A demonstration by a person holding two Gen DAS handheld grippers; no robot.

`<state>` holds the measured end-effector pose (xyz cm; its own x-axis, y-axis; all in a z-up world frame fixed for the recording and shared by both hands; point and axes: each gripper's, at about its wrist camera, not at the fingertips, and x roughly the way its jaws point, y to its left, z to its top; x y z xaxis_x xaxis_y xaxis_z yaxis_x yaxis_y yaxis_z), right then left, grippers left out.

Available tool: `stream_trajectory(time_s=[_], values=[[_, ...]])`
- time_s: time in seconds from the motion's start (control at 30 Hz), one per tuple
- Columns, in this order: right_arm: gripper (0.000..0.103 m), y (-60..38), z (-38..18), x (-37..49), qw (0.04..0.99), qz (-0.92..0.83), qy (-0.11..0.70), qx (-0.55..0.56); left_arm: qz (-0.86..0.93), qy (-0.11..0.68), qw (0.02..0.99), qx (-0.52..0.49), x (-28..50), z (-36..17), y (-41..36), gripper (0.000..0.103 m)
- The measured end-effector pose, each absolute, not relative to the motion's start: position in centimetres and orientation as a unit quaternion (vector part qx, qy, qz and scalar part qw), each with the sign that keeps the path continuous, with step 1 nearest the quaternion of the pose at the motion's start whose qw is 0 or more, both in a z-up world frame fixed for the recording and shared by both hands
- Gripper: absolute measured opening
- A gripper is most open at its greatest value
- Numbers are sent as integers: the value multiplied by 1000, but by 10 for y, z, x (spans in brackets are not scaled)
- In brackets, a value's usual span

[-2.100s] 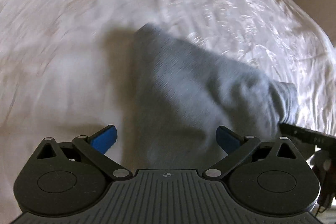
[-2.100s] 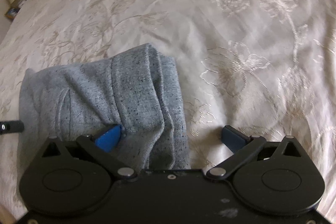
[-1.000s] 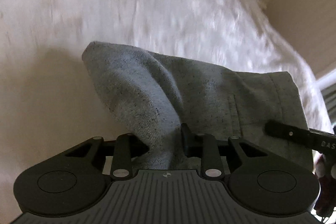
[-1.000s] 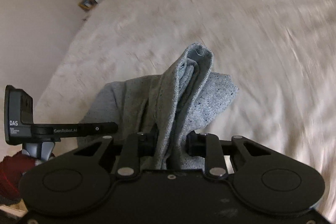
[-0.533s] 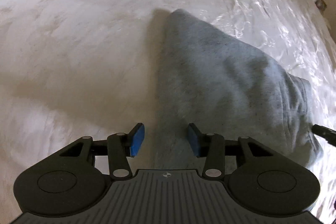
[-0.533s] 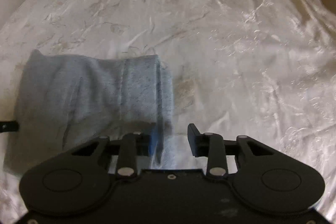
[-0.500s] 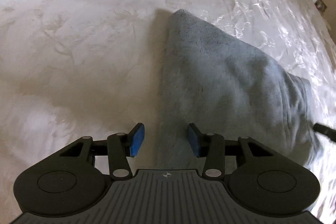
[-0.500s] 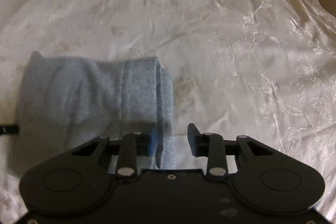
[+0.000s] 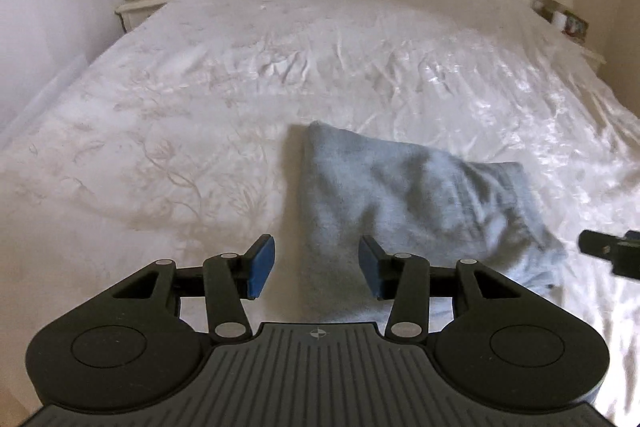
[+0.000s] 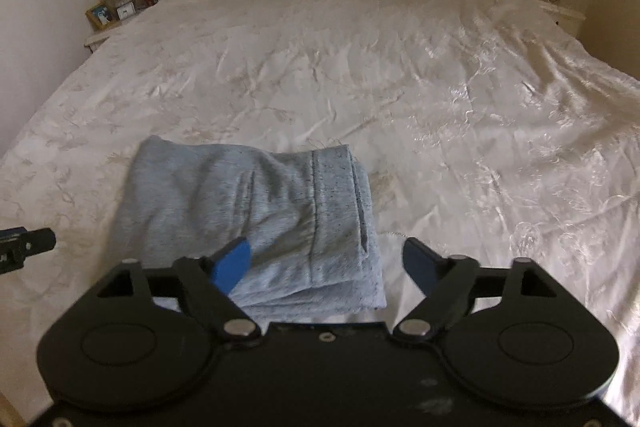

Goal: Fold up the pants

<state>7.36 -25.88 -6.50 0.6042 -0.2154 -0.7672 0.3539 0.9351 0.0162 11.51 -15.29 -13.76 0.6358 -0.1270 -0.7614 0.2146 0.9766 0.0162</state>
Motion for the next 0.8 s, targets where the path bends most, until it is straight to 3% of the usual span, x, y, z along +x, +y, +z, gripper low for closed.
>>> stream_trajectory(time_s=[0.27,0.43,0.7,0.8], values=[[94,-239,-34,54,883,-159,433,88,-107,452,885,8,102,-117,-162,45],[94,-238,-18,41,884,-153,431,97,-105,471,876,-2,92,-105,-168,52],[95,-239,-3,29,887,-134,430,107,-71,417,904,55,85,-77,-171,53],[95,-237,-3,30,886,-128,433,106,-54,398,912,81,84,-70,-174,62]])
